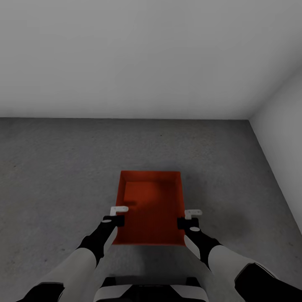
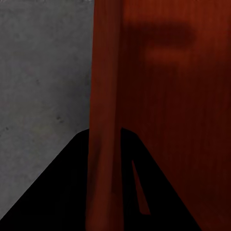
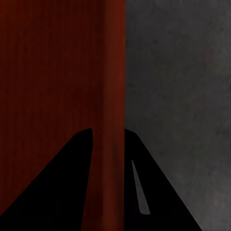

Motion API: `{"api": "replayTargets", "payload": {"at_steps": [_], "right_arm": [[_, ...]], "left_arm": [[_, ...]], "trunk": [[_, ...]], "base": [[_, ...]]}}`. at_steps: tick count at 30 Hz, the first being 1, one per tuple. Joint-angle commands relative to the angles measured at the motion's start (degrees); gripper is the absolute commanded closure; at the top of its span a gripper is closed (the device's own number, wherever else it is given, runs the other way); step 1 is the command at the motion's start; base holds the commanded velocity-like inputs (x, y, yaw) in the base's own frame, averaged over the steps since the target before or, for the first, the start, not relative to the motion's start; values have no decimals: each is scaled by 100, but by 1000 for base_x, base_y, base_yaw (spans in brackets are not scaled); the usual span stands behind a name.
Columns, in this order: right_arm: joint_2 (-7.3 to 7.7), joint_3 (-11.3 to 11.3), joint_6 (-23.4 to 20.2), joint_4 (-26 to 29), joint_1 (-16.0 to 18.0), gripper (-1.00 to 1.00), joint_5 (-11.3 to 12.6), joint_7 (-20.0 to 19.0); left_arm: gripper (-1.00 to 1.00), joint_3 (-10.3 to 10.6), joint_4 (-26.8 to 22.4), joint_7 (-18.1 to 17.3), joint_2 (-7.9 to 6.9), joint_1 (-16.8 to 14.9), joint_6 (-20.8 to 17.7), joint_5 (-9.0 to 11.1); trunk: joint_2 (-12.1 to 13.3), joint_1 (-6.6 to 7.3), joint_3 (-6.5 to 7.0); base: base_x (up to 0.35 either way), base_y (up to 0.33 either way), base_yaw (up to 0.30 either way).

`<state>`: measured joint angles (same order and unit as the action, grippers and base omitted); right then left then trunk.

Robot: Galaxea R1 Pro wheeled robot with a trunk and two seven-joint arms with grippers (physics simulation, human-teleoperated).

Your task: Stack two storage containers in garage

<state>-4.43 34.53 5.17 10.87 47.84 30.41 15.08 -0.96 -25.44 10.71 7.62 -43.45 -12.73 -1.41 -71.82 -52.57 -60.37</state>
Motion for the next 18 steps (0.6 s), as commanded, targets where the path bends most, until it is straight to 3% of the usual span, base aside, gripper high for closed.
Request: {"api": "replayTargets", "payload": {"at_steps": [1,18], "right_arm": [[4,-16,28,3,6,100,34,4],[4,-16,36,3,6,100,35,4]], "left_arm": [[100,-1,57,37,-244,3,-150,-17],[100,-3,49,42,-256,3,-149,-17]], "trunk": [[-43,-23,-21],[-43,-23,-21]], "base": [[0,0,0],[0,0,0]]}}
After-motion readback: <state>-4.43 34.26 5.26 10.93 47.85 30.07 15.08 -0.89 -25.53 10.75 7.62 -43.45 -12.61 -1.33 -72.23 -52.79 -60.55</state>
